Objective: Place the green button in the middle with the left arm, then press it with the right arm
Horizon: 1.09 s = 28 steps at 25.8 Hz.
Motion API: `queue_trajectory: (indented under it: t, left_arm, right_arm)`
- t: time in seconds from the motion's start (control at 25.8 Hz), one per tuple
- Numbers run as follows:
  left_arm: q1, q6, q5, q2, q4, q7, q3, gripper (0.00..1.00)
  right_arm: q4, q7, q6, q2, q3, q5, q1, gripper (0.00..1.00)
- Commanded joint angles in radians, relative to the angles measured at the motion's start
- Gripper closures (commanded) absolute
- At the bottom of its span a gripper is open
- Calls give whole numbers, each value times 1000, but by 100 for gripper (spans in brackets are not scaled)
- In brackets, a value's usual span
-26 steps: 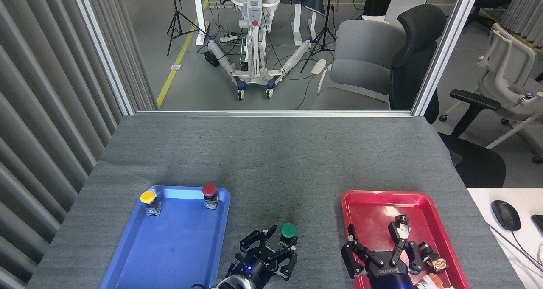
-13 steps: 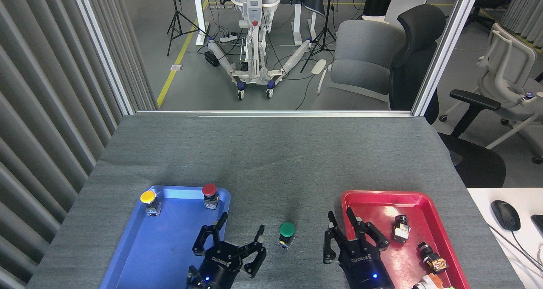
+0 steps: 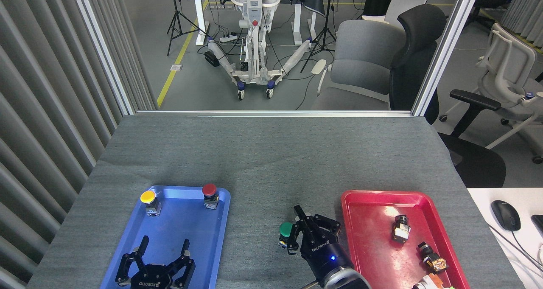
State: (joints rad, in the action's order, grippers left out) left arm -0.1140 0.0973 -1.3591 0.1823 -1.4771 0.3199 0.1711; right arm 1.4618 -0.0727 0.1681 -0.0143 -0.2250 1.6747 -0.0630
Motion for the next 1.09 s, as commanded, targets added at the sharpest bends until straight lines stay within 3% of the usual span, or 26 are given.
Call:
queue_trajectory:
  t: [0.0,0.19,0.62,0.85,1.05]
  left_arm:
    - [-3,-4,18,8,20,-1,-22,0]
    - [0,-67,127,11,17,-1,-35,0]
    - [-3,-67,132,11,21,1,-36,0]
    - [-1,-67,133,14,21,-1,-38,0]
    - [-1,-68,133,14,21,1,-38,0]
  right_arm:
    - [-89,-19,2,7,-27,3,-32,100]
    - [-150,-22,-9,10,-48,0,-46,100]
    - [-216,-22,-19,8,-53,0,-46,100]
    - [-215,-22,-24,11,-65,-7,-46,100]
    - [-155,-21,-24,33,-63,-10,-46,100]
